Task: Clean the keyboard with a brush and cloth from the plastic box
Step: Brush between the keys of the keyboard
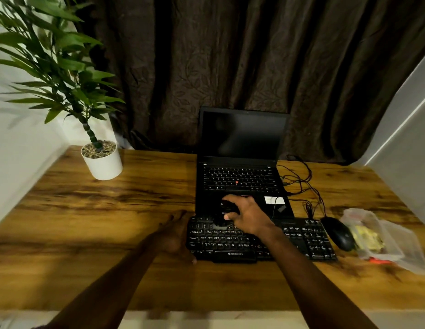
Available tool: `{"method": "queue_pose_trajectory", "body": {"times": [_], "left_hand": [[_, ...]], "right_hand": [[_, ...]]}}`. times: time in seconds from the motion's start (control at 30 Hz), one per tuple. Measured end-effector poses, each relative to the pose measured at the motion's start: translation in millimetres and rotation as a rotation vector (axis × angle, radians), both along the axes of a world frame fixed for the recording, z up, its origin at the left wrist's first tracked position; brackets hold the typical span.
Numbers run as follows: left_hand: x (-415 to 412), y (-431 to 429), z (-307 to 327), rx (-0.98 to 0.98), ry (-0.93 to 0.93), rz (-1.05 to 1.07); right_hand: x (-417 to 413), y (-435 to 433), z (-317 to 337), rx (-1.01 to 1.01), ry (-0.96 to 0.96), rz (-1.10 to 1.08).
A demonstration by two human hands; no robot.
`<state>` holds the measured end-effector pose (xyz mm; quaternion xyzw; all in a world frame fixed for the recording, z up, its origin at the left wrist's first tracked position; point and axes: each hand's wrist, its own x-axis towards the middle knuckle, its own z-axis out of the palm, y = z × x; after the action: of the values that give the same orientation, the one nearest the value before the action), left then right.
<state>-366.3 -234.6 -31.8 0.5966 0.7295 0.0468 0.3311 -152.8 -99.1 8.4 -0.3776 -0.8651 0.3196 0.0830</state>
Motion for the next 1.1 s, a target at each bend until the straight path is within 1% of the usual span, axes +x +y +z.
{"method": "queue_pose_trajectory", "body": {"times": [0.13, 0.37, 0.53, 0.63, 0.73, 0.83, 0.97, 1.1], "left_hand": [[3.1, 3.2, 0.4, -0.016, 0.040, -0.019], [21.0, 12.2, -6.8, 0.115, 0.127, -0.054], [22.7, 10.1, -13.3, 0.150, 0.085, -0.039], [23.7, 7.8, -12.4, 0.133, 0.072, -0.019], [25.1, 9.5, -12.3, 0.104, 0.099, -0.014], [25.6, 12.2, -11.6, 0.083, 0.119, -0.012], [25.9, 11.2, -10.5, 0.089, 0.119, -0.019], [27.4, 11.7, -9.8, 0.097, 0.140, -0.010]], "right_hand": [[15.4, 4.6, 6.8, 0.045, -0.011, -0.004], [-16.3, -10.1, -1.9, -0.009, 0.057, 0.024], [9.4, 5.1, -1.2, -0.012, -0.004, -0.012], [37.3, 16.0, 3.6, -0.005, -0.059, -0.050], [48.4, 21.6, 3.0, 0.004, -0.048, -0.066], [39.0, 17.5, -1.5, -0.010, -0.029, -0.091], [19.7, 5.9, -5.5, -0.005, 0.009, -0.057], [26.4, 8.1, -4.4, -0.001, -0.002, -0.068]]}}
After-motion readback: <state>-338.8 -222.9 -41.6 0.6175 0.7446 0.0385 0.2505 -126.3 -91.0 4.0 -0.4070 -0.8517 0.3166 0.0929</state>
